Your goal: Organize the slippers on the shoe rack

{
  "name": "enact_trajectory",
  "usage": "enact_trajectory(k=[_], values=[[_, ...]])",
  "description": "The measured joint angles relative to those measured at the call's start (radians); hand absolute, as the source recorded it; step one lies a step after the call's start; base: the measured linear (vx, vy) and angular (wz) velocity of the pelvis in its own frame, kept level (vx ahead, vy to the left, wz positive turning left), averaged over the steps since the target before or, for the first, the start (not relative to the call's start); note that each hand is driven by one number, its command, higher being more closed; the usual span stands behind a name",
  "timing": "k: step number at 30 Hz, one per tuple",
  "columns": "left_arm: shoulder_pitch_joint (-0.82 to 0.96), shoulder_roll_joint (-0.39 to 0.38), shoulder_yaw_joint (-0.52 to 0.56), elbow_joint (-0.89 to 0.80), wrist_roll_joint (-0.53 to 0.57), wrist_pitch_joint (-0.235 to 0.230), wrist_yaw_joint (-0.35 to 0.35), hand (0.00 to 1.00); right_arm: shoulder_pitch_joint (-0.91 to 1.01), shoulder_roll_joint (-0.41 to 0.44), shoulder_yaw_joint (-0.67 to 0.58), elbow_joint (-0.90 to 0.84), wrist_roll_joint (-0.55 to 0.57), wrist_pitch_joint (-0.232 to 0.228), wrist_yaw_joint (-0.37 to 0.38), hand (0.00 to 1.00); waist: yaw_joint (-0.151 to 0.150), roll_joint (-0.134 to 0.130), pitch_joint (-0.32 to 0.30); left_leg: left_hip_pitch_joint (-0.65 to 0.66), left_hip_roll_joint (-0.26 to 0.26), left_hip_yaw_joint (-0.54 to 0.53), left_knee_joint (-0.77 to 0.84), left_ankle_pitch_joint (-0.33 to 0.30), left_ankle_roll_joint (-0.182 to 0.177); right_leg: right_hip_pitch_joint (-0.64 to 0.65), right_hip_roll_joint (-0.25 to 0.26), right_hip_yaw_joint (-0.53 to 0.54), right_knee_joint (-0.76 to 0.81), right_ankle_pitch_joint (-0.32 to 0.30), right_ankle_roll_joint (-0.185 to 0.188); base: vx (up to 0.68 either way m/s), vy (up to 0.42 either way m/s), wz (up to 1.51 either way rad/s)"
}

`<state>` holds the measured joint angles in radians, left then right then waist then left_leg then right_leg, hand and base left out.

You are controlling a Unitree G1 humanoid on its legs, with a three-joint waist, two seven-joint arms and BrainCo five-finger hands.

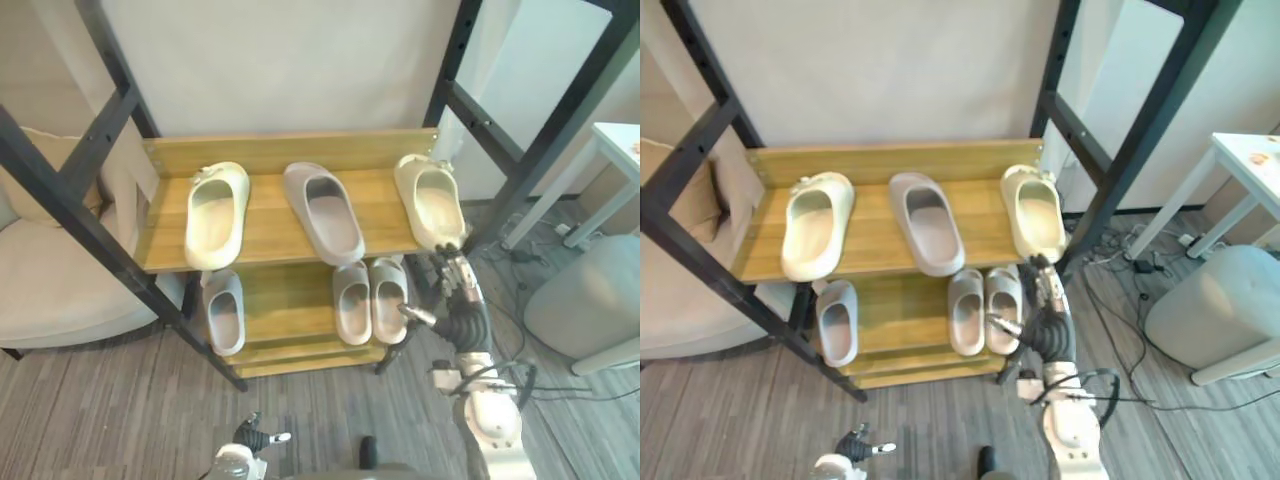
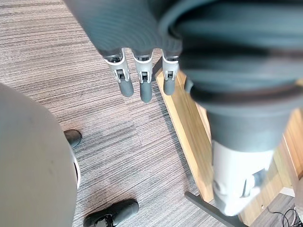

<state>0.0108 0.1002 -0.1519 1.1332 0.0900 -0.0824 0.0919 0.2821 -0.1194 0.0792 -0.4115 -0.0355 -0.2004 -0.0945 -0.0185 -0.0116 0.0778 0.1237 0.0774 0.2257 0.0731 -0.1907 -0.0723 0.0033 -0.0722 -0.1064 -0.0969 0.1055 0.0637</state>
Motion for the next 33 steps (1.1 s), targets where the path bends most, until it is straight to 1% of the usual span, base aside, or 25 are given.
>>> enact_trajectory(k=[6,14,17,19,23,26,29,33], values=[[0.000,0.002,-0.004,0.000,0.005,-0.001,-0.009,0.00,-0.089,-0.022,-0.047,-0.007,0.038,-0.006,-0.004,0.00,0.000,-0.004,-0.004,-0.003,-0.001,-0.013,0.001,0.000,0.000,0.002,-0.001,-0.010,0.000,0.000,0.000,0.00,-0.003,0.05],[0.000,0.002,-0.002,-0.001,0.005,-0.001,-0.011,0.00,-0.236,-0.119,-0.072,0.006,0.038,-0.009,-0.009,0.00,0.003,-0.004,-0.004,-0.015,-0.002,-0.047,0.002,0.004,0.004,0.015,-0.007,-0.043,0.005,-0.001,0.001,-0.02,-0.018,0.12],[0.000,0.002,0.000,-0.002,0.004,-0.001,-0.012,0.00,-0.321,-0.162,-0.072,0.099,0.038,-0.002,-0.020,0.00,0.010,-0.004,-0.004,-0.019,-0.005,-0.054,0.001,0.007,0.006,0.015,-0.010,-0.049,0.007,-0.001,0.001,-0.02,-0.014,0.07],[0.000,0.001,0.008,-0.002,0.004,-0.001,-0.013,0.00,-0.379,-0.203,-0.071,0.178,0.039,0.010,-0.026,0.00,0.014,-0.004,-0.004,-0.024,-0.008,-0.064,0.000,0.011,0.007,0.015,-0.013,-0.057,0.007,-0.001,0.001,-0.02,-0.015,0.13],[0.000,0.003,0.014,-0.007,-0.010,-0.002,-0.016,0.00,-0.463,-0.259,-0.070,0.284,0.075,0.026,-0.026,0.00,0.019,-0.004,0.000,-0.041,-0.013,-0.100,-0.007,0.025,0.009,0.013,-0.020,-0.089,0.007,-0.002,0.002,-0.02,-0.020,0.25],[0.001,0.003,0.015,-0.017,-0.016,-0.002,-0.017,0.00,-0.532,-0.284,-0.066,0.358,0.079,0.036,-0.027,0.00,0.025,-0.004,0.004,-0.054,-0.019,-0.110,-0.023,0.042,0.010,-0.003,-0.024,-0.099,0.008,-0.002,0.002,-0.01,-0.018,0.14],[0.001,0.003,0.018,-0.024,-0.024,-0.002,-0.016,0.00,-0.577,-0.304,-0.062,0.437,0.080,0.054,-0.033,0.00,0.027,-0.005,0.011,-0.065,-0.019,-0.132,-0.027,0.050,0.010,-0.002,-0.025,-0.116,0.008,-0.002,0.002,-0.01,-0.023,0.20],[0.002,0.004,0.029,-0.034,-0.035,-0.002,-0.016,0.00,-0.638,-0.321,-0.054,0.517,0.086,0.060,-0.037,0.00,0.028,-0.012,0.025,-0.074,-0.020,-0.156,-0.038,0.061,0.008,-0.003,-0.027,-0.139,0.008,-0.004,0.001,-0.02,-0.016,0.18]])
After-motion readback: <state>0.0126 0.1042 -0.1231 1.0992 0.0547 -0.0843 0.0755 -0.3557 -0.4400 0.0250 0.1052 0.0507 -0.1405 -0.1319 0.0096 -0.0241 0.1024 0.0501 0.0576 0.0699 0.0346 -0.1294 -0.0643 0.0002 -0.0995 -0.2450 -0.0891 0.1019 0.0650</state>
